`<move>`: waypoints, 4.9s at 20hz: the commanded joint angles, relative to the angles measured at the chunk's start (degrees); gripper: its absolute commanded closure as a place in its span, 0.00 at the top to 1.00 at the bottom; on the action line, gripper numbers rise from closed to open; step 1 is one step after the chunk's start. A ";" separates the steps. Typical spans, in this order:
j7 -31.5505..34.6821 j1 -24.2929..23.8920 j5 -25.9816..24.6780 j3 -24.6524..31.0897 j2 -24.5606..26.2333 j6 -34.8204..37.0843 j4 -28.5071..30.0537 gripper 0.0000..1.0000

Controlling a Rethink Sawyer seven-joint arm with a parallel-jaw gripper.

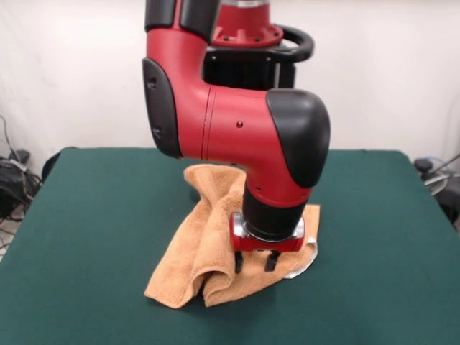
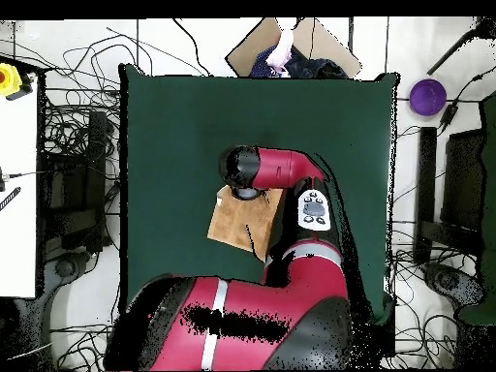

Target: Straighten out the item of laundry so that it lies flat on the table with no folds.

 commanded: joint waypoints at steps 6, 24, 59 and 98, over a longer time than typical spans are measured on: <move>11.28 0.82 0.99 -0.56 3.50 0.65 -1.91 0.00; 13.03 0.84 1.44 -0.92 2.51 -1.20 0.35 0.00; 11.61 0.62 0.61 -0.31 1.92 -2.78 1.54 1.00; 10.40 1.99 1.35 -1.37 1.69 2.54 -4.00 0.00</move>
